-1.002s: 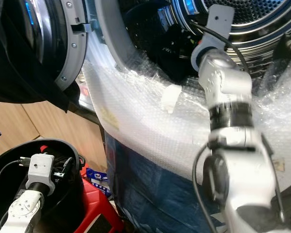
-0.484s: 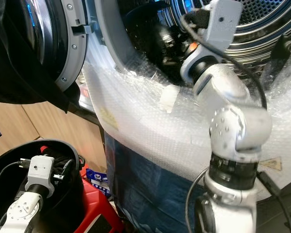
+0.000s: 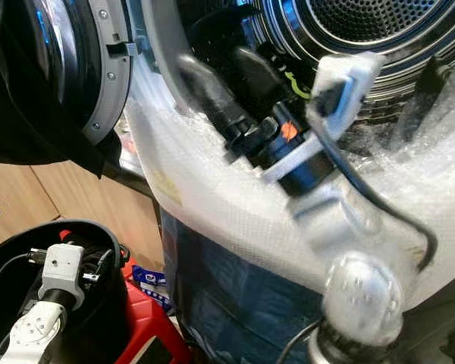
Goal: Clothes washing
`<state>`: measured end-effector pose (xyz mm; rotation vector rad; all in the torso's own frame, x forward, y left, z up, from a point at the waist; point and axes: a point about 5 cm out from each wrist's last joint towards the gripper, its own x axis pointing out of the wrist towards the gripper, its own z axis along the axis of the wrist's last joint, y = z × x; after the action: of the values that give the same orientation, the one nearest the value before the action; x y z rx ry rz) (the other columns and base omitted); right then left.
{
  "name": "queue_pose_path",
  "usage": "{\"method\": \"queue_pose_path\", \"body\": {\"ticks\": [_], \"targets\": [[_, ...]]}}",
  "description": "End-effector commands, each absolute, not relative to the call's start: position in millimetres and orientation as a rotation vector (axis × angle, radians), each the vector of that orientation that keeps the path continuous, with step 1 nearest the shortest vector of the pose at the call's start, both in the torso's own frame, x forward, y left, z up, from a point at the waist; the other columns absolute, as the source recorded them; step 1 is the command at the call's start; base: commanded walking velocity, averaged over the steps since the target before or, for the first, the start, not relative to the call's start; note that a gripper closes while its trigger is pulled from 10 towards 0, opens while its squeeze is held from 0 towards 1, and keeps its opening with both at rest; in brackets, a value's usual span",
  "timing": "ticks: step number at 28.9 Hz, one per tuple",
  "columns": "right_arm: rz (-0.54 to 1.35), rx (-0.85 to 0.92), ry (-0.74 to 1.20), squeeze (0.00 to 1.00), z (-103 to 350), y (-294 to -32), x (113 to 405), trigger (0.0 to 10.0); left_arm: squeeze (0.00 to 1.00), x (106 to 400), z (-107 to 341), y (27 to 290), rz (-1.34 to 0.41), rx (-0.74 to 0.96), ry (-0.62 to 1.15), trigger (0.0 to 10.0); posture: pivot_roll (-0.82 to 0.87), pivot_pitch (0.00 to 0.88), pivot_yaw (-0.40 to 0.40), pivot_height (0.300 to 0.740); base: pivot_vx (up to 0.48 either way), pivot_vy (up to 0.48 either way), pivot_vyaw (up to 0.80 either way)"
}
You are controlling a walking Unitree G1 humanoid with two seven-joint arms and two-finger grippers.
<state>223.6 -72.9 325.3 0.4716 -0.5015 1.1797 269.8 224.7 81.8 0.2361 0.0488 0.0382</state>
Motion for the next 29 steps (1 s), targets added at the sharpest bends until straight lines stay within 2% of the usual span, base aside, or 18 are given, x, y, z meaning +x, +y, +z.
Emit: {"method": "queue_pose_path", "body": {"ticks": [1, 5, 8, 13, 14, 17, 22, 23, 27, 29], "targets": [[1.282, 0.376, -0.408, 0.0, 299, -67, 215, 10.0, 0.0, 270, 85, 227, 0.06, 0.235, 0.033, 10.0, 0.13, 0.043, 0.002, 0.74, 0.0, 0.0, 0.0], [1.294, 0.316, -0.297, 0.0, 266, -67, 216, 10.0, 0.0, 271, 87, 228, 0.07, 0.232, 0.025, 10.0, 0.13, 0.041, -0.002, 0.74, 0.0, 0.0, 0.0], [1.255, 0.315, -0.102, 0.0, 211, -72, 224, 10.0, 0.0, 272, 90, 230, 0.081, 0.232, 0.013, 10.0, 0.14, 0.036, -0.004, 0.74, 0.0, 0.0, 0.0], [1.018, 0.314, 0.121, 0.0, 135, -90, 245, 10.0, 0.0, 272, 91, 232, 0.102, 0.226, 0.007, 10.0, 0.14, 0.031, -0.002, 0.74, 0.0, 0.0, 0.0], [0.915, 0.315, 0.212, 0.0, 105, -100, 252, 10.0, 0.0, 272, 91, 232, 0.101, 0.226, 0.007, 10.0, 0.15, 0.031, 0.0, 0.74, 0.0, 0.0, 0.0], [0.77, 0.29, 0.343, 0.0, 60, -117, 255, 10.0, 0.0, 272, 91, 232, 0.098, 0.226, 0.009, 10.0, 0.15, 0.027, 0.001, 0.74, 0.0, 0.0, 0.0], [0.456, 0.283, 0.592, 0.0, -11, -147, 244, 10.0, 0.0, 273, 90, 232, 0.091, 0.219, 0.015, 10.0, 0.15, 0.023, 0.009, 0.74, 0.0, 0.0, 0.0], [0.456, 0.283, 0.592, 0.0, -11, -147, 244, 10.0, 0.0, 273, 90, 232, 0.091, 0.219, 0.015, 10.0, 0.15, 0.023, 0.009, 0.74, 0.0, 0.0, 0.0], [0.195, 0.258, 0.77, 0.0, -51, -166, 221, 10.0, 0.0, 274, 91, 232, 0.089, 0.215, 0.014, 10.0, 0.15, 0.022, 0.014, 0.74, 0.0, 0.0, 0.0], [0.145, 0.232, 0.818, 0.0, -60, -169, 212, 10.0, 0.0, 275, 91, 232, 0.088, 0.214, 0.014, 10.0, 0.16, 0.023, 0.014, 0.74, 0.0, 0.0, 0.0]]}}
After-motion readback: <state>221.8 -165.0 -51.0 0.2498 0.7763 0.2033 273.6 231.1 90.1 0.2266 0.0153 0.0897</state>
